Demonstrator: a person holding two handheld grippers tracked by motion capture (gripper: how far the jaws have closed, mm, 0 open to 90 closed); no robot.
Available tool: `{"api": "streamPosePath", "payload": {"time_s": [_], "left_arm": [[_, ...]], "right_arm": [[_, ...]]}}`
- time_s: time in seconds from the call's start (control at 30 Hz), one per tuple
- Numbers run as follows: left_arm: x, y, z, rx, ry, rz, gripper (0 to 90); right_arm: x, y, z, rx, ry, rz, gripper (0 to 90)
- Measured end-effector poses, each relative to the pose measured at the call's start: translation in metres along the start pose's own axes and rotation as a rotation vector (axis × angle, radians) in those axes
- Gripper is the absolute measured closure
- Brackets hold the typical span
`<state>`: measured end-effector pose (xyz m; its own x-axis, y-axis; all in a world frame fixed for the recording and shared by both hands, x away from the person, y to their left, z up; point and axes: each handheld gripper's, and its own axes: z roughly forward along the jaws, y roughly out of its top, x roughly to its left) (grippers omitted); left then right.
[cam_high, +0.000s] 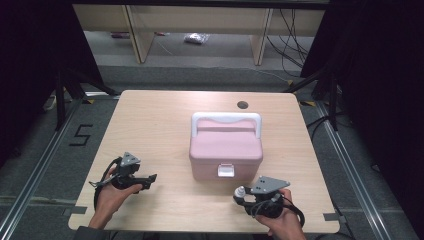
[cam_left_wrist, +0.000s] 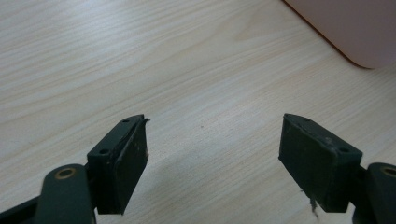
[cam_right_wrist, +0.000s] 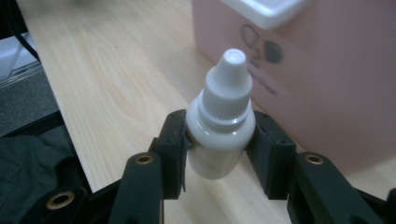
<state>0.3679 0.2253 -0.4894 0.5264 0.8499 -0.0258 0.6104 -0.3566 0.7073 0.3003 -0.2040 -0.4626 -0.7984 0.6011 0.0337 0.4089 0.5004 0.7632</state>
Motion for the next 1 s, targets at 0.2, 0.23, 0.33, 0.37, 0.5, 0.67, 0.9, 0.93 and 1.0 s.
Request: {"api": "streamPosePath", "payload": {"time_s": [0.2,0.23,0.33,0.37,0.5,0.67,0.9,0.93,1.0], "left_arm": [[0.0,0.001,-0.001,0.008,-0.004,0.008,23.2],[-0.001,0.0,0.0,-0.002,-0.004,-0.003,23.2],[0.0,0.0,0.0,0.004,0.0,0.008,23.2],[0.0,0.001,0.0,0.003,0.003,0.008,23.2],[-0.002,0.0,0.001,0.001,0.01,-0.01,23.2],[-0.002,0.0,0.001,0.009,-0.003,0.01,23.2],[-0.002,0.001,0.001,0.012,-0.005,0.013,23.2],[-0.003,0.001,0.001,-0.005,0.002,0.001,23.2],[-0.003,0.002,0.001,0.005,-0.005,0.012,23.2]], "right_arm": [[-0.016,-0.012,-0.015,-0.009,-0.038,0.033,60.3],[-0.019,-0.014,-0.019,-0.007,-0.045,0.052,60.3],[-0.026,-0.02,-0.025,-0.007,-0.079,0.06,60.3],[-0.025,-0.023,-0.028,0.005,-0.085,0.113,60.3],[-0.038,-0.031,-0.033,0.004,-0.114,0.105,60.3],[-0.054,-0.04,-0.039,0.029,-0.167,0.162,60.3],[-0.069,-0.048,-0.041,0.041,-0.208,0.195,60.3],[-0.069,-0.049,-0.041,0.047,-0.211,0.217,60.3],[-0.075,-0.051,-0.04,0.044,-0.211,0.176,60.3]]}}
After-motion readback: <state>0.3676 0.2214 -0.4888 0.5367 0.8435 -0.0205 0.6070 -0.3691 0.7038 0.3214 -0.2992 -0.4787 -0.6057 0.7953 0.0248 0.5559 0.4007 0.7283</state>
